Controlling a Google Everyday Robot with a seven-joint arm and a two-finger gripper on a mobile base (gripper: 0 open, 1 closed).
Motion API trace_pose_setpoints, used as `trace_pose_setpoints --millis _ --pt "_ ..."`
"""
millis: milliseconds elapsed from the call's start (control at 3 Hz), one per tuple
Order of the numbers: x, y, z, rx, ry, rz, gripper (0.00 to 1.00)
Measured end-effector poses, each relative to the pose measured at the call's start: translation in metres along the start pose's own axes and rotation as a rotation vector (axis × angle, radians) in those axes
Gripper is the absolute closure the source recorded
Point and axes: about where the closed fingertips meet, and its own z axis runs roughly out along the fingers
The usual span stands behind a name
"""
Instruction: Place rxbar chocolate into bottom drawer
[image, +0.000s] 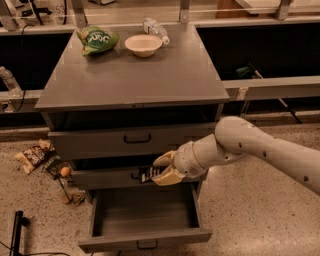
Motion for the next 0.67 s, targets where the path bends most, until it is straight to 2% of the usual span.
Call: trace_pose_setpoints --millis 333,667 --pt "0.045 0.000 0.054 0.000 -0.031 0.061 1.00" --pt "0.101 -0.012 0.116 -0.014 -0.057 0.103 1.00"
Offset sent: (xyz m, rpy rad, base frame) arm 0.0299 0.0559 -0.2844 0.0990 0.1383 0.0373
